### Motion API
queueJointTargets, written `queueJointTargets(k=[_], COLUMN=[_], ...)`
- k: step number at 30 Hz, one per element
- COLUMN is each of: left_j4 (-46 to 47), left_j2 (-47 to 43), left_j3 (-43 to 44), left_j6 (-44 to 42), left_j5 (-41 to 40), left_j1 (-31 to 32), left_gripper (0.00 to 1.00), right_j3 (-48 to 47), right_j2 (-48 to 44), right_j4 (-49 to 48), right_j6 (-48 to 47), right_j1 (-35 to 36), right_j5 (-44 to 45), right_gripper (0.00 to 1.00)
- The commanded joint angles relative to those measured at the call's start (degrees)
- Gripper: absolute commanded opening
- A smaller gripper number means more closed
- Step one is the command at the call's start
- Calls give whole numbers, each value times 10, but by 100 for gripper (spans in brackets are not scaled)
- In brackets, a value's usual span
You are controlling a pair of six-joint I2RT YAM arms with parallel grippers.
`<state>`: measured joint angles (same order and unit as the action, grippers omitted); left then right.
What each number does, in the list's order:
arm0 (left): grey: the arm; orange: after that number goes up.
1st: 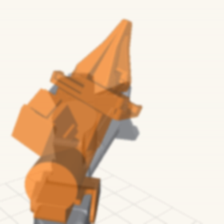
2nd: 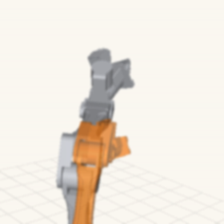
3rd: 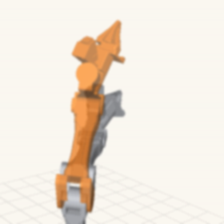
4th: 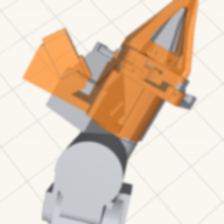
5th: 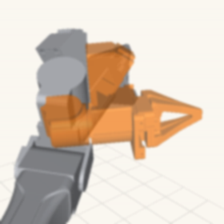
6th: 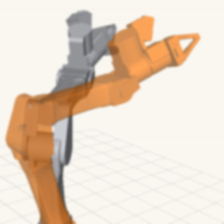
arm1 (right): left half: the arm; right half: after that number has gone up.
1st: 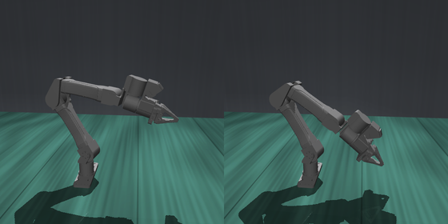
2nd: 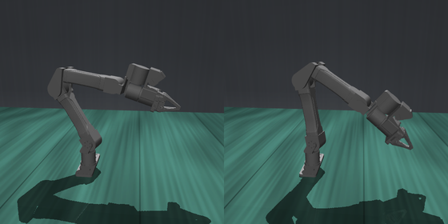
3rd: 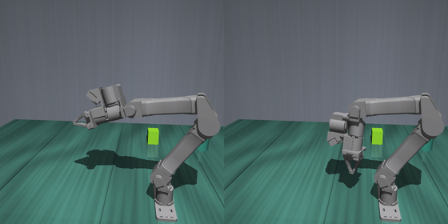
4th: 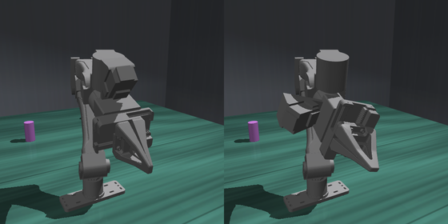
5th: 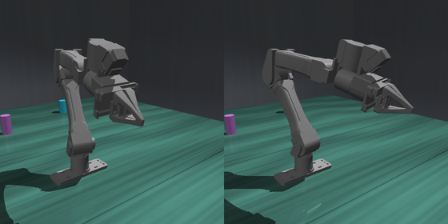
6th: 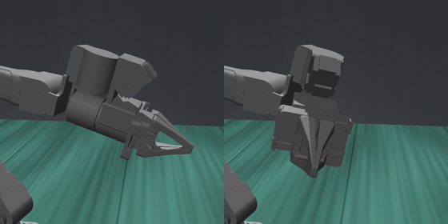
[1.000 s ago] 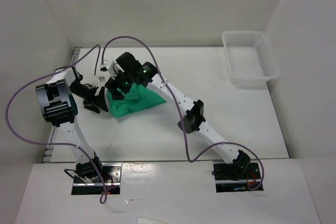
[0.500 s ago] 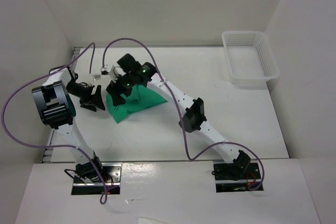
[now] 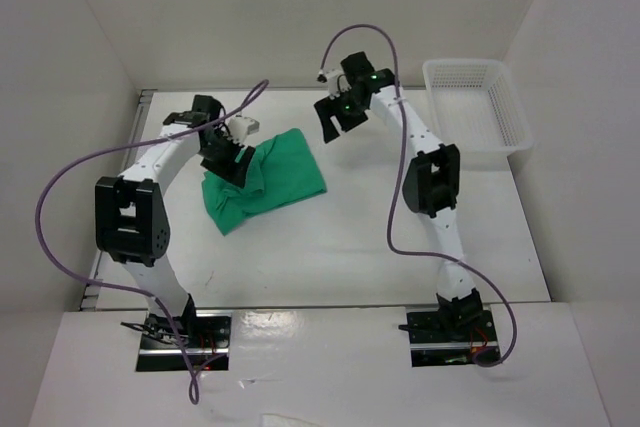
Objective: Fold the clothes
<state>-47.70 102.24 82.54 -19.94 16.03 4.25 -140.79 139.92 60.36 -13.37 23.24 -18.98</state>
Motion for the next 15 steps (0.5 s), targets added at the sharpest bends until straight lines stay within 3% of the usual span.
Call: queueJointTargets(k=[1, 6, 15], left_j4=[50, 81, 99], left_j2=[-21, -11, 12], left_j3=[-18, -48, -38], left_j6=[46, 75, 96], left_j5=[-75, -134, -186], left_j1=[45, 102, 150], left_gripper=[74, 63, 63], right_j3=[57, 154, 273], right_j2=[-89, -145, -214], right_j4=[-27, -46, -87], right_j6=[-8, -13, -24], right_j1=[-17, -59, -65], right_j5=[36, 55, 85], right_gripper=[81, 81, 81])
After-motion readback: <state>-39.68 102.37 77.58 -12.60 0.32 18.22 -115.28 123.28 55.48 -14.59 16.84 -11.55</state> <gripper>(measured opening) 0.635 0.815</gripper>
